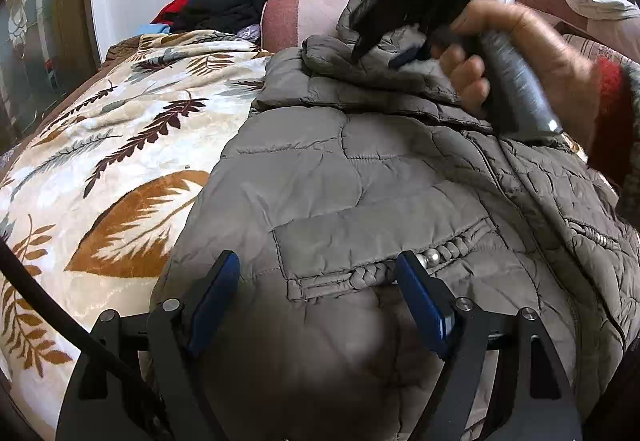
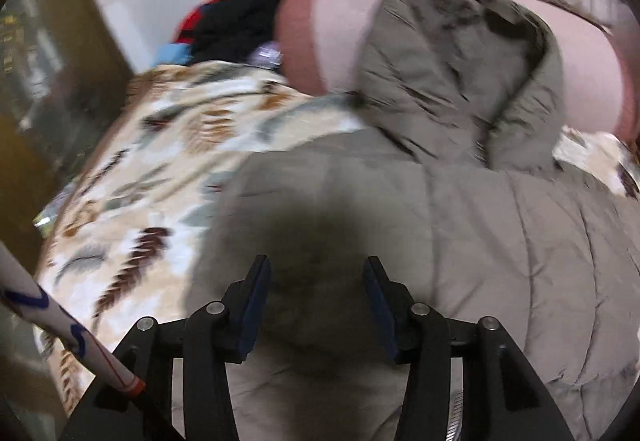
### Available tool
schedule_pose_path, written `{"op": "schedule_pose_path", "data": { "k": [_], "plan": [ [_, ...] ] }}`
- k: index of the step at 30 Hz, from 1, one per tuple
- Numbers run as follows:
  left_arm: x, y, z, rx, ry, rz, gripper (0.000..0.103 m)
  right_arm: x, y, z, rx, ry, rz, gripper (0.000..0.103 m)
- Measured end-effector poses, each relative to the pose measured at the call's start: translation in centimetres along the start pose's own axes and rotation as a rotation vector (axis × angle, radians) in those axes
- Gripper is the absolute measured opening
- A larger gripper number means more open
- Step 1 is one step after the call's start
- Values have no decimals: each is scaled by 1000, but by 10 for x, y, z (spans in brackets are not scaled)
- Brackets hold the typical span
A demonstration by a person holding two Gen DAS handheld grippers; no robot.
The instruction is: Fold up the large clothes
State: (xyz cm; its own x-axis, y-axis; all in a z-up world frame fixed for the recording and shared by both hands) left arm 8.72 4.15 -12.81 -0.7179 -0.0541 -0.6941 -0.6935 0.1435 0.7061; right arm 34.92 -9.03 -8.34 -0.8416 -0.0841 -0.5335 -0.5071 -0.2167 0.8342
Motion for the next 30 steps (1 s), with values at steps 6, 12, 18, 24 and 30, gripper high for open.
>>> {"op": "schedule_pose_path", "data": {
  "k": [6,12,18,24,30],
  "plan": [
    [-1,-2,1,-1,-2,7,80,11,-9,7,48,93,33,52],
    [3,-2,0,-21,-25,3,81,36,52,-38,75,39,-21,57],
    [8,-2,-1,-35,-45,-1,82,123,127,-145,246,-47,14,58],
    [15,-3,-5,-86,-90,-19,83,247,172,-234,291,-244,115,58],
    [7,6,-7,-96,-91,13,83,294,189,-255,268,-322,115,57]
  ]
}}
Point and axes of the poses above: each gripper's, at about its wrist camera, not at the fingertips, and y roughly against the way its jaws point, z to its left, x to its underside, the point moved 8 cm from there along -y, roughly the way its jaws point, and after that the axes turned 8 degrees about y, right-handed, at the moved point
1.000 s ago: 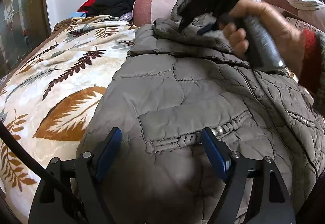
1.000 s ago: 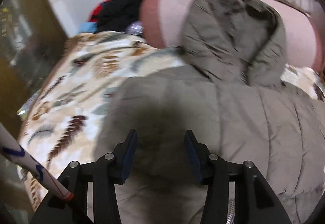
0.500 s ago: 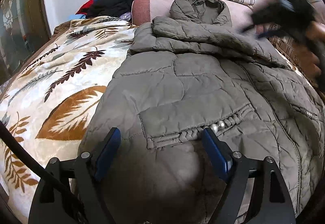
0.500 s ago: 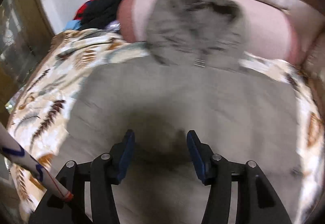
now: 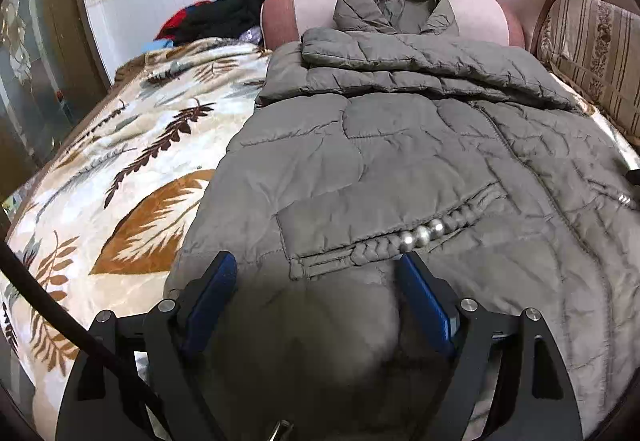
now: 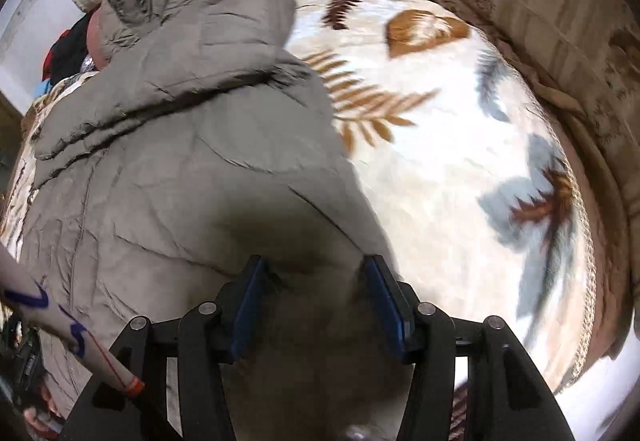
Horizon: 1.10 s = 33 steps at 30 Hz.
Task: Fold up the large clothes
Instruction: 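Grasp the hood with the right tool and lift it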
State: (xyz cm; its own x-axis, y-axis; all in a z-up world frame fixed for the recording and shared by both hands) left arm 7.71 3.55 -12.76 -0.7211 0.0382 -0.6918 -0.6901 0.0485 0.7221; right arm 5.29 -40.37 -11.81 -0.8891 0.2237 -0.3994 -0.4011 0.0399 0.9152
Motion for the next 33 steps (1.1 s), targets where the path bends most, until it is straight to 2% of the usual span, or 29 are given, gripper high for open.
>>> {"op": "schedule_pose_path", "data": {
  "k": [4,6,8,13,15,18,20,23,26,31,33],
  "plan": [
    [-31,20,4,2,9,-58,83,-22,21,10,-20,6,-33,58],
    [-49,21,6,-21,-1,-89,83,-46,37,22,-52,17,-71,59],
    [-68,12,11,-40,13,-89,83,-68,45,37,-74,28,-94,63],
    [-98,-27,35,-32,148,-46,83,-124,42,89,-86,73,-104,66],
    [-101,-41,48,-5,206,-22,83,-150,33,116,-68,122,-98,67],
    [-98,-56,62,-3,238,-13,83,-186,13,151,-44,177,-79,68],
    [-93,-66,69,10,247,12,83,-217,-4,172,-43,185,-72,68],
    [-88,-75,71,76,273,53,83,-276,-29,206,-56,160,-82,68],
    [-88,-77,66,113,258,61,83,-331,-45,233,-67,116,-118,69],
    [-85,-84,54,155,216,95,83,-425,-53,276,-130,28,-219,84],
    [-82,-89,53,165,216,118,83,-456,-57,292,-163,6,-257,86]
  ]
}}
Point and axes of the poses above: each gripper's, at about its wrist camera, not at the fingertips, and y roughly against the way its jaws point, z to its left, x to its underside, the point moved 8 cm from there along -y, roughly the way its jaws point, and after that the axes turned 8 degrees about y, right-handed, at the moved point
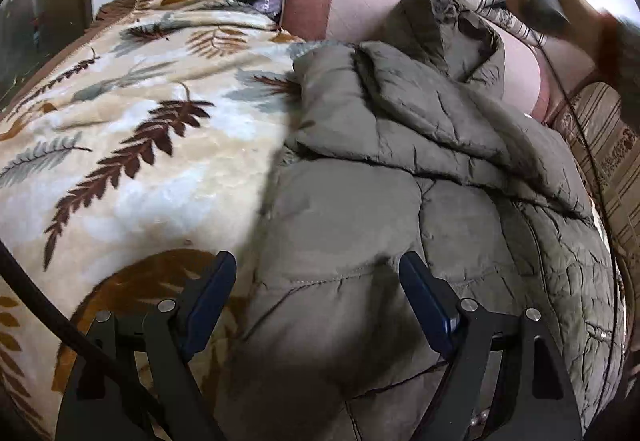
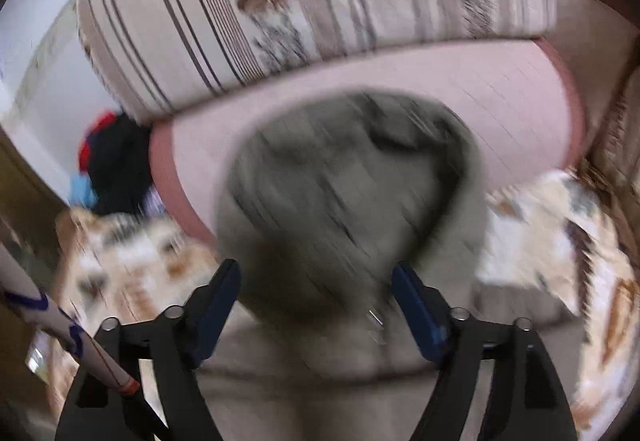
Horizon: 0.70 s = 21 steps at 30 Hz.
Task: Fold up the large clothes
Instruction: 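Grasp the hood with the right tool and lift it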
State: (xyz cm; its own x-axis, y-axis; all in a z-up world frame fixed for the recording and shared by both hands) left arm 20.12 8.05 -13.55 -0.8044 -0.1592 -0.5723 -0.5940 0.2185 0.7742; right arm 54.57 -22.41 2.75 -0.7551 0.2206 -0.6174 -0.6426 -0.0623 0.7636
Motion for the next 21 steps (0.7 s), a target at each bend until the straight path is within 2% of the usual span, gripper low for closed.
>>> {"op": "schedule_pose_path", "data": {
  "k": [3,9,11,12,15,21],
  "plan": [
    [2,-9,3,18,23,43,83,-29,-26,10,-1,-45,-31,87],
    [5,-19,6,44,64,88,83,-41,-86,9,14,-125,9,85],
    [5,-20,5,42,61,89,83,-35,-97,9,20,-106,34,42],
    [5,-20,5,40,59,89,83,-30,-101,11,0,-85,61,9],
    [4,-19,4,31,51,84,83,-21,-79,14,43,-6,40,8],
    [5,-9,-1,-3,10,46,83,9,11,27,71,141,-4,6]
  ]
}}
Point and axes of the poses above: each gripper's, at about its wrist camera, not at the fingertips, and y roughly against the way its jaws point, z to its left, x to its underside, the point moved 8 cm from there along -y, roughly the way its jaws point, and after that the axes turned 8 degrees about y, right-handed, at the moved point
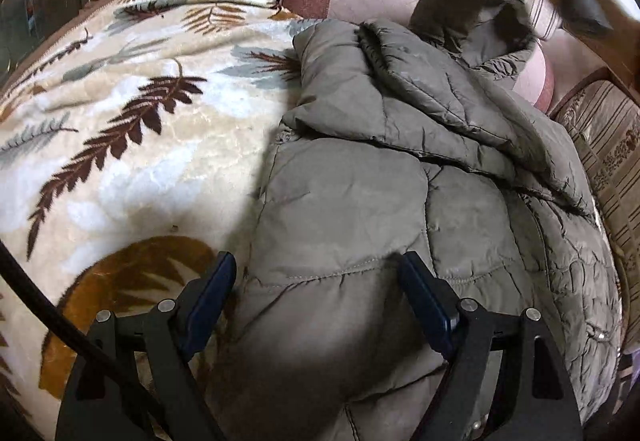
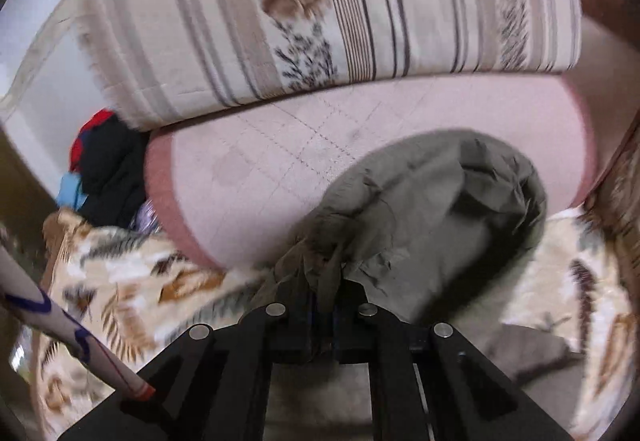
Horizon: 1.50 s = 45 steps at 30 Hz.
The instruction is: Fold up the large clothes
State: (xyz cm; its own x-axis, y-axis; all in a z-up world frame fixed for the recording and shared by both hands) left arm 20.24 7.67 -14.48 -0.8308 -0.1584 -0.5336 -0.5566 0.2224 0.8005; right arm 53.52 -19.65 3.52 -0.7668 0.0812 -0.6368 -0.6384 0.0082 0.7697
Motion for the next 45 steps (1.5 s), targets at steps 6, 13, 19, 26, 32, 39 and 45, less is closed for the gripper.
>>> {"op": "schedule_pose_path", "data": {
  "k": [6,13,19,26,32,39,45],
  "plan": [
    [-5,24,5,21,26,-54,83,82,119,21,-88,101,-21,6],
    [-15,49,28,19,114,-134,83,241,168,36,-226,53,48,6],
    [-8,39,37,-31,113,-132,83,299,74,42,-191,-28,196,6],
    [-2,29,40,-41,116,-103,83,294,52,26,-209,-102,199,17],
    [-1,29,33,-43,89,-102,83,292,113,20,-204,26,149,46],
    [1,23,32,-55,80,-85,83,222,137,-32,-60,-47,-50,46],
    [2,17,30,-59,73,-69,83,245,40,-30,-54,-104,166,46]
  ]
}}
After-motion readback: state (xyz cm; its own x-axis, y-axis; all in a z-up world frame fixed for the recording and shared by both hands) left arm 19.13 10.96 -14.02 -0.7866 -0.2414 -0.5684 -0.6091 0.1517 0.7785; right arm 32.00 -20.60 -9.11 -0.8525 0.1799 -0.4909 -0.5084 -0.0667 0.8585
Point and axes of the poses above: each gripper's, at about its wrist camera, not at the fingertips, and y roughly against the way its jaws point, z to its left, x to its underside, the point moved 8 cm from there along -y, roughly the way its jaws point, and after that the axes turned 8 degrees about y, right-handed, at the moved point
